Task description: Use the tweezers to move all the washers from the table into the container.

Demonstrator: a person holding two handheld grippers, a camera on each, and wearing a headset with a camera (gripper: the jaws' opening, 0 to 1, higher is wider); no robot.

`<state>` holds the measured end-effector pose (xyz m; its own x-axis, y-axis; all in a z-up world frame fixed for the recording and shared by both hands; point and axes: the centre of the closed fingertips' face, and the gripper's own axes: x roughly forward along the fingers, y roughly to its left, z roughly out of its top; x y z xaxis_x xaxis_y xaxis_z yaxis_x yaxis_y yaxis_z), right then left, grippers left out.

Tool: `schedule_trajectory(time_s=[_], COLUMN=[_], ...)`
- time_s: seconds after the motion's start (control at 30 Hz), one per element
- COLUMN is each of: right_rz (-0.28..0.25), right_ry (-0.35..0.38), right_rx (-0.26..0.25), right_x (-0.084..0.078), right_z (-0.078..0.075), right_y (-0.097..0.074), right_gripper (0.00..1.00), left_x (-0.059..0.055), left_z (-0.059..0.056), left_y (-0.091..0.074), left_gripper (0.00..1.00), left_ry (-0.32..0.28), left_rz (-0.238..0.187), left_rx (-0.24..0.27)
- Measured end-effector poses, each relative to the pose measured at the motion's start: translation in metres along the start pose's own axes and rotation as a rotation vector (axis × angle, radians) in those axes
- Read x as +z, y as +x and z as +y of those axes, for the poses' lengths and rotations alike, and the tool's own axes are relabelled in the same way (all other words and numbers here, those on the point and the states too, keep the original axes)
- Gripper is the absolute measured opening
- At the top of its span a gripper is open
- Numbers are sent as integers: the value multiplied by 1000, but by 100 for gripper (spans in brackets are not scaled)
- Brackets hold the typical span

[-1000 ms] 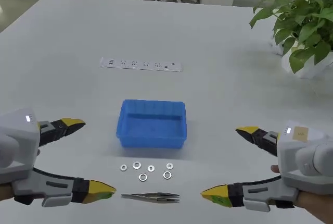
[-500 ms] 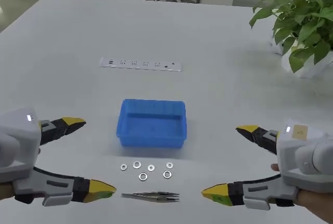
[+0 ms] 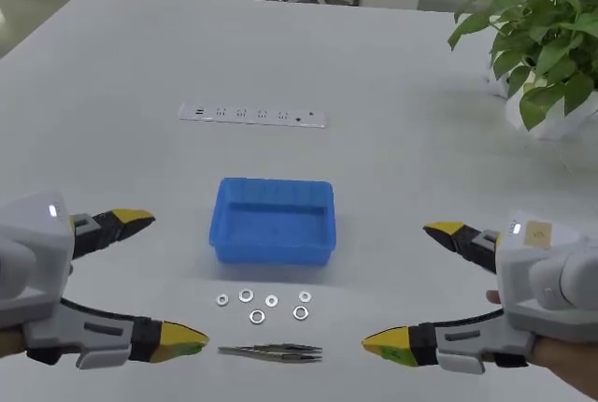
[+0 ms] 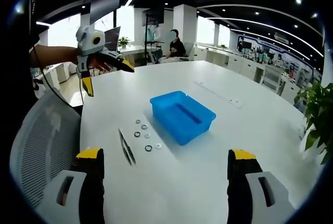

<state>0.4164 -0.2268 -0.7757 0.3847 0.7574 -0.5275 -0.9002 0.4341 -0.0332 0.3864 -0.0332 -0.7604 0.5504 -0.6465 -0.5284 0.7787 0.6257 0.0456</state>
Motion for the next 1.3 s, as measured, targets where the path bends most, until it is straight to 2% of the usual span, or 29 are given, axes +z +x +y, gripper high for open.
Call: schedule_trajectory(time_s=[1.03,1.3], right_rz=[10,16], right_ry=[-12,-30], right_rx=[-1,17], right_x=[0,1], right_z=[-3,0], right_y=[-1,1], right_gripper=[100,99], left_x=[0,-4], left_z=[1,-2], left_y=[-1,2], left_gripper=[98,97], left_ry=[14,42], left_rz=[6,35], left_rx=[3,-11])
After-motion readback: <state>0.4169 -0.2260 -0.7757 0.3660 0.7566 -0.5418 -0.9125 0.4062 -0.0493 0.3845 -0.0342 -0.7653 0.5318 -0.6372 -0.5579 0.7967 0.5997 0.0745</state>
